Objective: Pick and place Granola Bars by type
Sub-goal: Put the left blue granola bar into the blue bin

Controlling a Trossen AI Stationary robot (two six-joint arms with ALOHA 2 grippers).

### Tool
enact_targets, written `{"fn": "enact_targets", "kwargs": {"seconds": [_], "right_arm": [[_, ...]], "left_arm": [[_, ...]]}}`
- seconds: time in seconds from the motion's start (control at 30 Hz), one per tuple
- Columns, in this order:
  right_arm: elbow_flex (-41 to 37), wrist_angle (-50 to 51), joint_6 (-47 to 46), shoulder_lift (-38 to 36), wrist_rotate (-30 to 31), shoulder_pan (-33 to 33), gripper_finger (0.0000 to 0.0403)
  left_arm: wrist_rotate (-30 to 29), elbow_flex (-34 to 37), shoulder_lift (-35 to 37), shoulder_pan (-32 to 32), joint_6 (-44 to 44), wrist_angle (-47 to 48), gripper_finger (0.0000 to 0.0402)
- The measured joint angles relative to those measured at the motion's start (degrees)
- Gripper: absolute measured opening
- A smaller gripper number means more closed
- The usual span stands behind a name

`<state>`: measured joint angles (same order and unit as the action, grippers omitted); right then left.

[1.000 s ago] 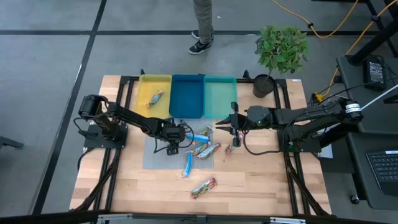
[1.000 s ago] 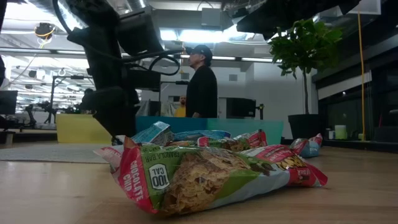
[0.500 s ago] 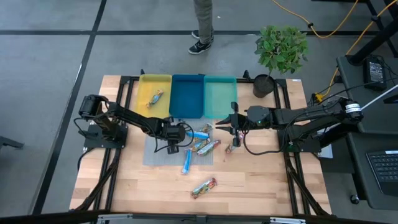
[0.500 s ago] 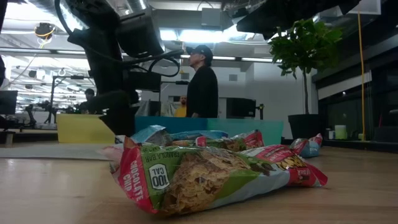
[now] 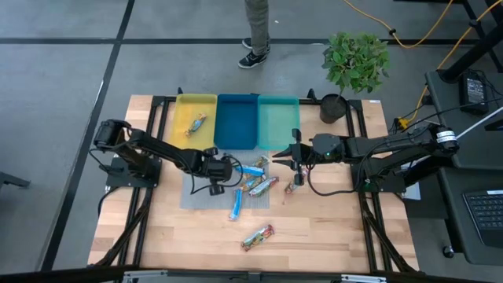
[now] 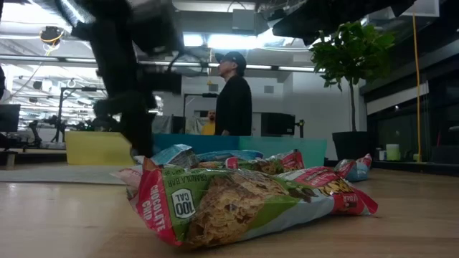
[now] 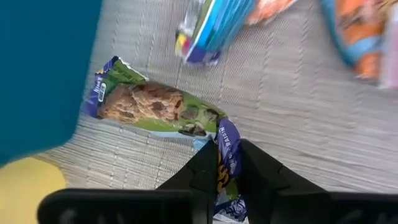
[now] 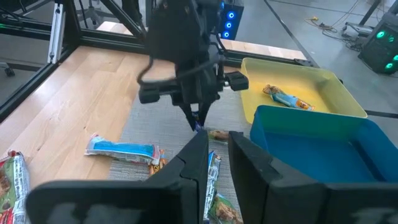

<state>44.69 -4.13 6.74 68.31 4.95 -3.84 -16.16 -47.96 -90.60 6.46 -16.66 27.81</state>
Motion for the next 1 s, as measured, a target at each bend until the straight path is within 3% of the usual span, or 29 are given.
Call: {"fn": "enact_targets", "kwargs": {"seconds": [0.33,0.7,1.0], "right_arm": [[0.0,0.0,0.0,0.0,0.0,0.0,0.0067],[0.0,0.1,0.0,0.0,0.0,0.0,0.0067],[0.0,0.1,0.0,0.0,0.0,0.0,0.0067]], "left_arm": [[0.0,-6.3,8.8,5.7,1.2,5.8,0.0042],[-6.4,-8.2,18.9,9.7,1.6,7.0,0.0040],[-10.2,-8.2,21.4,8.3,5.3,6.7,0.0040]]}}
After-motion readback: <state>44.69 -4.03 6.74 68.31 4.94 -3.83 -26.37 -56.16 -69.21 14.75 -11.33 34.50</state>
